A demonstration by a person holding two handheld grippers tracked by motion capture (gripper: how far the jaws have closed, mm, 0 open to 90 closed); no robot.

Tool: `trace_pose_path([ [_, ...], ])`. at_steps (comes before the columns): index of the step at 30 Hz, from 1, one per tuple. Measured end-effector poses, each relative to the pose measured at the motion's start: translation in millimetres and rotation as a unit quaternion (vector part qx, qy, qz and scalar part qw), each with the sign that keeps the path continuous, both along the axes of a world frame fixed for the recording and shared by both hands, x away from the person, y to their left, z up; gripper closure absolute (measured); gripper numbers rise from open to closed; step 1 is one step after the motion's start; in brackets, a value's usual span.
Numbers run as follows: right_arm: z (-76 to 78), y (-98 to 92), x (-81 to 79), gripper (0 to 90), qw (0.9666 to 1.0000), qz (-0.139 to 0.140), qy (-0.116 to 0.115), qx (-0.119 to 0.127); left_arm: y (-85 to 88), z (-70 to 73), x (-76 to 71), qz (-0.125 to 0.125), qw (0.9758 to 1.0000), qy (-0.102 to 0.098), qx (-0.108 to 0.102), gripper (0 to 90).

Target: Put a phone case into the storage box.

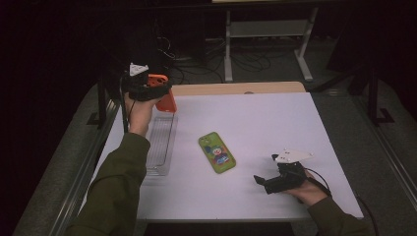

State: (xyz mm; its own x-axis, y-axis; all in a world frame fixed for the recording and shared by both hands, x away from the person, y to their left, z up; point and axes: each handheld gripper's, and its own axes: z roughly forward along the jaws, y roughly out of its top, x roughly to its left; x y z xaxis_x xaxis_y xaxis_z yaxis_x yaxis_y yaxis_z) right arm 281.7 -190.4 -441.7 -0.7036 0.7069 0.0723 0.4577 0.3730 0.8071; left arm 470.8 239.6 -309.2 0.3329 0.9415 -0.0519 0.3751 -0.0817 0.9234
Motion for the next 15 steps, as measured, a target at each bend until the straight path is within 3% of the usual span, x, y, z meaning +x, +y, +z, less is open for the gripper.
trace_pose_path([
  [5, 0.6, -0.6, -0.2, 0.0, 1.0, -0.001, 0.002, 0.003, 2.2, -9.9, 9.0, 0.026, 0.9993, 0.013, 0.025, 16.4],
  [10, 1.0, -1.2, 0.4, 0.0, 1.0, 0.0, 0.0, 0.006, 5.2, -21.7, 18.6, 0.046, 0.9978, 0.032, 0.036, 16.4],
  [15, 1.5, -1.7, 0.1, 0.0, 1.0, 0.001, -0.004, 0.007, 2.5, -32.1, 24.9, 0.055, 0.9969, 0.045, 0.033, 16.3],
])
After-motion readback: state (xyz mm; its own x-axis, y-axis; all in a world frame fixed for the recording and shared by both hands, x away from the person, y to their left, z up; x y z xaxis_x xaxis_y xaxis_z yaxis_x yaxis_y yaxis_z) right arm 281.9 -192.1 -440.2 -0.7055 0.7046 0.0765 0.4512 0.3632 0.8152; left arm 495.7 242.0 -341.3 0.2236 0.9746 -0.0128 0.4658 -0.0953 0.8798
